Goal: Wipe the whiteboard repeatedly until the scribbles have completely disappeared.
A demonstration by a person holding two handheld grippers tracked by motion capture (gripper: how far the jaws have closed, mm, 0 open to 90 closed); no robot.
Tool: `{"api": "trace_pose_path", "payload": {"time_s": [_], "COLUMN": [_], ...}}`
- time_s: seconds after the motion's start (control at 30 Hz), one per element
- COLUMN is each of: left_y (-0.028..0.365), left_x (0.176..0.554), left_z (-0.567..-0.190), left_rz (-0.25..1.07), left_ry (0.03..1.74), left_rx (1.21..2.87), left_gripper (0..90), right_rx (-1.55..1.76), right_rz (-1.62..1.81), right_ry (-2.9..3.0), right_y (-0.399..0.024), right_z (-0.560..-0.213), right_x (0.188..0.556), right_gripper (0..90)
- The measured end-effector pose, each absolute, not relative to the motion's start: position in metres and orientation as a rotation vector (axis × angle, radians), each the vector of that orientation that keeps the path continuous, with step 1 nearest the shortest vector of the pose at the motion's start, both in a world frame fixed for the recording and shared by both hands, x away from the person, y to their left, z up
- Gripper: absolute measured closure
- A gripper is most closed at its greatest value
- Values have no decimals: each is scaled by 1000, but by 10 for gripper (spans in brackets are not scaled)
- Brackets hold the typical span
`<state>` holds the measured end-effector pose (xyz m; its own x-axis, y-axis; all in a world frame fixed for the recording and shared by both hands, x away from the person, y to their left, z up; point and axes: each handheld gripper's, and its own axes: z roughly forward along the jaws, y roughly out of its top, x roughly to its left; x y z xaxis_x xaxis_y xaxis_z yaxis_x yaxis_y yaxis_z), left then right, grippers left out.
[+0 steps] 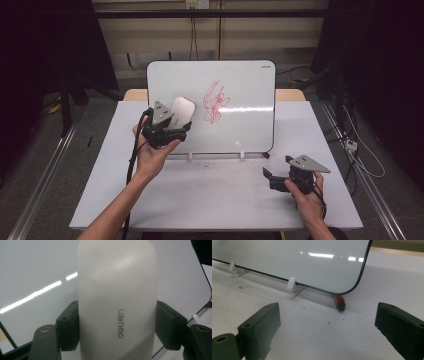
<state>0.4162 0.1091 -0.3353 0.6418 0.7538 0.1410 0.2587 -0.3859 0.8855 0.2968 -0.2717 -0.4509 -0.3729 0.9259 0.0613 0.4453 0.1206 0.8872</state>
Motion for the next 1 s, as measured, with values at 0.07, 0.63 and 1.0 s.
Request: {"api": "trace_pose_path", "payload": {"time_s": [0.07, 0.63, 1.0], "left_y": [106, 90, 77], "left_x": [420, 446, 463], "left_z": [-333, -311, -305], "left_rz": [686, 796, 831], "left_ry": [791, 778, 780], "left_rx": [1943, 1926, 1940], "left_gripper": [304, 304, 304], "right_rx": [1324, 1318, 1318], "right_rz": [1201, 1202, 1200], "right_ry": [1882, 1889, 1891], "right_y": [-272, -271, -271], "right_z": [-451, -450, -451], "right_x": [297, 297, 297], "right_gripper": [64, 64, 63]}}
